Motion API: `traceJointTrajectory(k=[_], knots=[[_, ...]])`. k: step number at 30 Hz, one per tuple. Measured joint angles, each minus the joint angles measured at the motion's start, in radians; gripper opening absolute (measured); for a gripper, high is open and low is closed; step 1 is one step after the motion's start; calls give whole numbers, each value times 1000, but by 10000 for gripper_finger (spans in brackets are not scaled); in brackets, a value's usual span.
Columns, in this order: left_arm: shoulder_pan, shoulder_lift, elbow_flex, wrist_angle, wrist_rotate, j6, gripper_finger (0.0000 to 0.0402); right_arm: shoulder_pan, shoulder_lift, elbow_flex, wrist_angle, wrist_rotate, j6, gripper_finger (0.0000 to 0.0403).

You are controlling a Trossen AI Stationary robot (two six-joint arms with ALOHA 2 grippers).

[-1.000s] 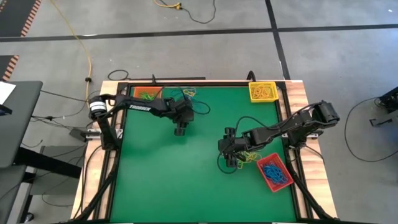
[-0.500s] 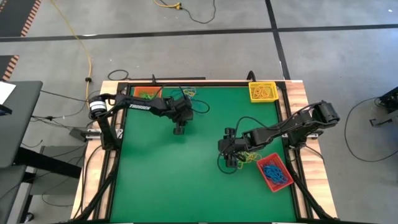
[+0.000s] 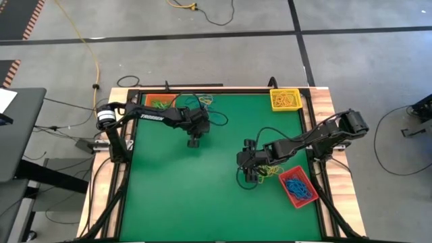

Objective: Sort rubber bands into baskets
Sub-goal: Put the green rubber band into the orange bin

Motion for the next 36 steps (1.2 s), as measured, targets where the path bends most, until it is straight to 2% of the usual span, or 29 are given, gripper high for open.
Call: traceJointTrajectory(k=[4,8,17,31,36], knots=[[0,0,0,-22,7,16,89,0,0,0,0,0,1,239],[0,0,0,-32,10,19,84,0,0,0,0,0,1,239],[1,0,0,-29,-6,20,6,0,0,0,0,0,1,239],[1,-1,1,-38,-63,17,0,0,0,0,0,0,6,239],[-2,-2,56,-119,-63,4,0,-3,0,0,1,0,0,239]])
